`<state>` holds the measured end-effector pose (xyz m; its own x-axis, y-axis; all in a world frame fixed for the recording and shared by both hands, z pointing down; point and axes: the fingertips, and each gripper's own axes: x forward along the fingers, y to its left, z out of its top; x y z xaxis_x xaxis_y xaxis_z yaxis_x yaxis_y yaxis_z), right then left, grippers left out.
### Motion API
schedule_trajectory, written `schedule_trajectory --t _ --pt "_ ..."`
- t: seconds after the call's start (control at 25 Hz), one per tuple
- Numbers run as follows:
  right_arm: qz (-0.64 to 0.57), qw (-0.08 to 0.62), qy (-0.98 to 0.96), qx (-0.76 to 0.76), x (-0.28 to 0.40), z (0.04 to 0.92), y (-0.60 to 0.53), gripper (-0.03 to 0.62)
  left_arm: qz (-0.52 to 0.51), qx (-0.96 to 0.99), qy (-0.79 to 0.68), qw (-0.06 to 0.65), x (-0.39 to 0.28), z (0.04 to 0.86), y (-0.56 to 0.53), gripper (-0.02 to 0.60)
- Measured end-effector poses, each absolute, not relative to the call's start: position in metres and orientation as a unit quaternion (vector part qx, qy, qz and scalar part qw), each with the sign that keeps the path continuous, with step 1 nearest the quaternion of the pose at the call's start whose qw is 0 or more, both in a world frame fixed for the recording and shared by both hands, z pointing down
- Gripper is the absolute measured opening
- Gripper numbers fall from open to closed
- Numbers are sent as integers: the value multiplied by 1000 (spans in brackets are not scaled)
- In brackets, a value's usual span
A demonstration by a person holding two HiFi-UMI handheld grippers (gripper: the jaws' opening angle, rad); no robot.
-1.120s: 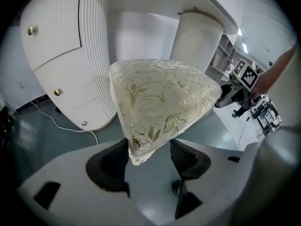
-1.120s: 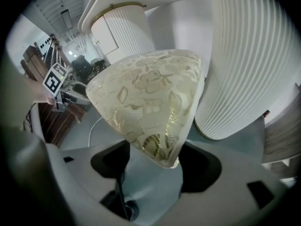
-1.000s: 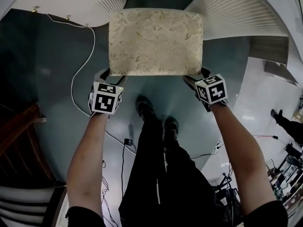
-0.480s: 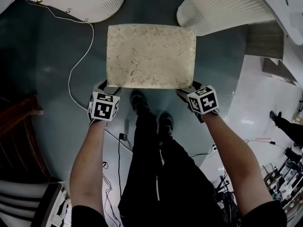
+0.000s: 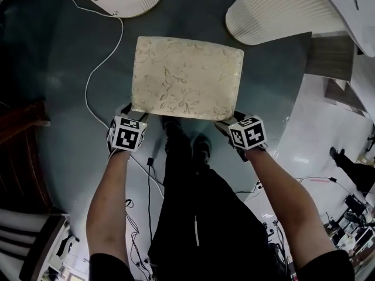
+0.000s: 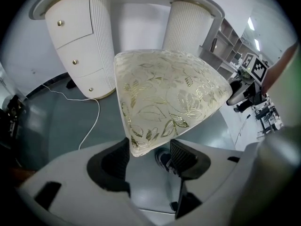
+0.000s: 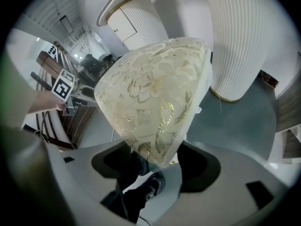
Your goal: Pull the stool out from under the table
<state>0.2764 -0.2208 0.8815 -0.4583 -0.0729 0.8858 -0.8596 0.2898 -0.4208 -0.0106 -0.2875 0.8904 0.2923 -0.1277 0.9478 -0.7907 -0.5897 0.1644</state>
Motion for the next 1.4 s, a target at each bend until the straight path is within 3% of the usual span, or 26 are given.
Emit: schedule_trajectory --t 0.16,0.36,0.56,0.76,1.08,1.4 --pt "491 408 -696 329 276 883 -220 310 525 732 -305 308 -13 889 -286 268" --pt "512 400 -671 356 282 873 -209 290 521 727 -338 293 -20 869 -283 219" --pt "513 396 -699 302 269 795 -172 294 438 740 -389 330 0 781 -272 225" --pt "470 398 -746 252 259 691 -149 258 389 768 -398 316 28 669 -264 218" --pt "442 309 -801 259 247 555 -156 221 319 791 -433 291 49 506 -253 188" --pt "430 227 -822 297 246 483 -170 206 281 794 -470 264 46 416 -240 172"
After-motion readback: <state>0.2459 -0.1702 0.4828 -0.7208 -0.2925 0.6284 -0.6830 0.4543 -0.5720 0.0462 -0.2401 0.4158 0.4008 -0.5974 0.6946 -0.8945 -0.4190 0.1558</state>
